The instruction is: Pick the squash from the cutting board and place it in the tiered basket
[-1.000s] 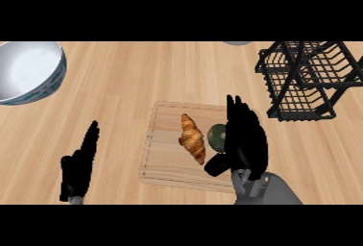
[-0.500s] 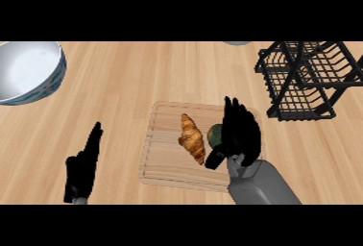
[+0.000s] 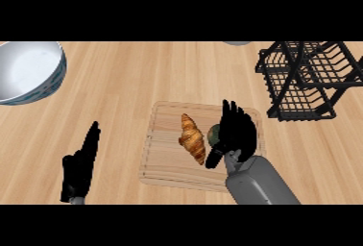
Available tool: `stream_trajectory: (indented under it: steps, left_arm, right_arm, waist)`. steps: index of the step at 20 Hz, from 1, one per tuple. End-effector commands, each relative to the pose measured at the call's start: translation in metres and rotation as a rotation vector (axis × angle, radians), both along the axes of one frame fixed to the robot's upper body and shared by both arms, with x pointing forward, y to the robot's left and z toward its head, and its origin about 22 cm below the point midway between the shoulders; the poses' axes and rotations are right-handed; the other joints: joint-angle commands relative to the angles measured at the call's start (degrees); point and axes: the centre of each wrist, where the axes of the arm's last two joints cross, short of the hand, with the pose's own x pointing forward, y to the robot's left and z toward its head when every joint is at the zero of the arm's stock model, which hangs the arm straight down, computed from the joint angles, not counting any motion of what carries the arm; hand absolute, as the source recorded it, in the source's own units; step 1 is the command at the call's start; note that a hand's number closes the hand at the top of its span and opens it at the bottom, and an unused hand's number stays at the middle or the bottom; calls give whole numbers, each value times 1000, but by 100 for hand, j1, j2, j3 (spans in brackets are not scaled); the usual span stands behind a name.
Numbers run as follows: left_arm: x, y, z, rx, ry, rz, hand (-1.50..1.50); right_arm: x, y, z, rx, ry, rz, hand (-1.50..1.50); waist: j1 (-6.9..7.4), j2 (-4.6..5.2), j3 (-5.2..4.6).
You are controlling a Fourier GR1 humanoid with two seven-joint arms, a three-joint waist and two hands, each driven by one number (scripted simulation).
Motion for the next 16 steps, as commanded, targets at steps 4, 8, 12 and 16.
stream_trajectory:
  steps: [4,8,12,16]
  left_arm:
    - [-7,9,-10,-6,59,4,0]
    - [-9,-24,-15,5,39,-13,0]
    - [-2,-7,6,4,53,-17,0]
    - [-7,1,-4,-7,54,-7,0]
  right_arm:
    - [10,3,-14,-32,143,-112,-150]
    - [12,1,-14,-11,155,-119,-150]
    - [14,1,-24,-5,169,-114,-150]
    - [16,-8,-34,-12,160,-135,150]
  waist:
    - [8,26,-28]
    - [-6,24,-27]
    - [7,20,-25]
    - [-2,21,-26]
